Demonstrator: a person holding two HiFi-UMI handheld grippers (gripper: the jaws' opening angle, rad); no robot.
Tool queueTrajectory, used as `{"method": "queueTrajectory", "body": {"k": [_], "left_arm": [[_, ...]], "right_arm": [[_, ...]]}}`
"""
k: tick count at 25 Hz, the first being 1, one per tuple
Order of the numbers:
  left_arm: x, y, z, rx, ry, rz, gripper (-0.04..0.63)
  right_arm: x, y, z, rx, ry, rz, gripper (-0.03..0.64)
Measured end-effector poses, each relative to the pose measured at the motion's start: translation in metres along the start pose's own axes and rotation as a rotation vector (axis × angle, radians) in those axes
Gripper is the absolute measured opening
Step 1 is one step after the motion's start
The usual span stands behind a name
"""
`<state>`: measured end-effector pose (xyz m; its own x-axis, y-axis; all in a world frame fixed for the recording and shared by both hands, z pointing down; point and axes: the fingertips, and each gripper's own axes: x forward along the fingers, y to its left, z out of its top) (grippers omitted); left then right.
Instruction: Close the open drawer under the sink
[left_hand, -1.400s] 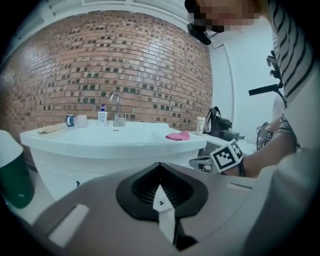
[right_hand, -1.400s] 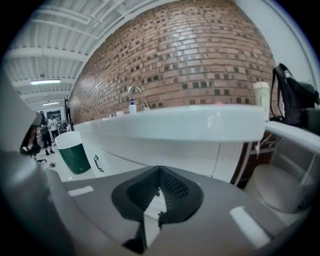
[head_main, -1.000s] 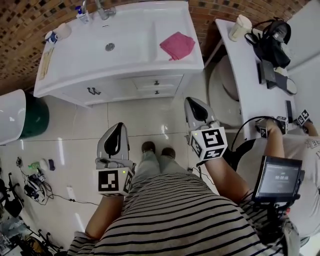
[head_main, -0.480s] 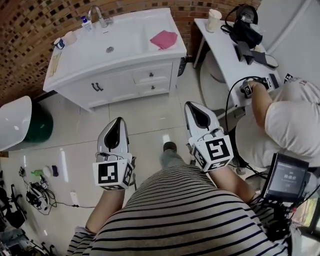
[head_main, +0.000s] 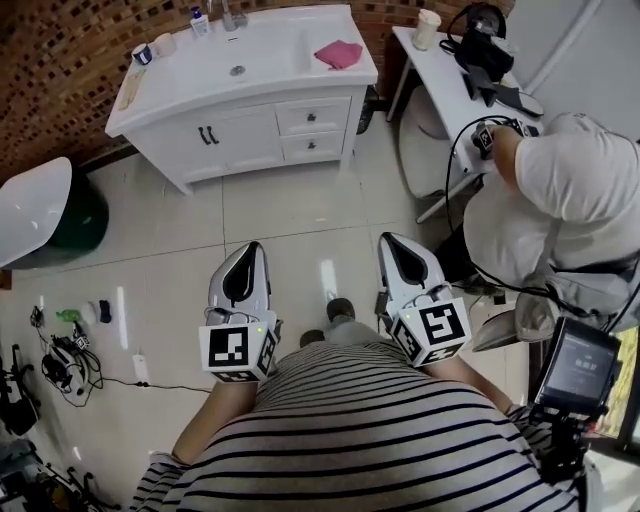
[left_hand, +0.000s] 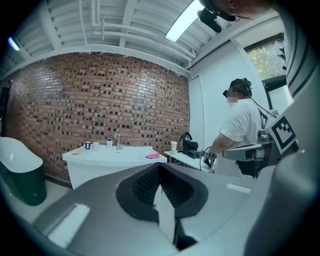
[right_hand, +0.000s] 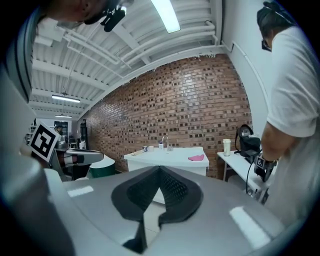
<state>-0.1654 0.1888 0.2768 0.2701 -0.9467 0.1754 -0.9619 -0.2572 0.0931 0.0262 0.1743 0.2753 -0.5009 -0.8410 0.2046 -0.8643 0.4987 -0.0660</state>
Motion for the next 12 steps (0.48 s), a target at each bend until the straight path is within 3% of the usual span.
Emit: {"method": "queueTrajectory", "body": {"k": [12], "left_arm": [[0.004,-0.028,0.014,0.035,-0.048,-0.032,0.014]], "right_arm": [[-0.012,-0.009,0.022,-0.089,-0.053,-0.007,0.000]]}}
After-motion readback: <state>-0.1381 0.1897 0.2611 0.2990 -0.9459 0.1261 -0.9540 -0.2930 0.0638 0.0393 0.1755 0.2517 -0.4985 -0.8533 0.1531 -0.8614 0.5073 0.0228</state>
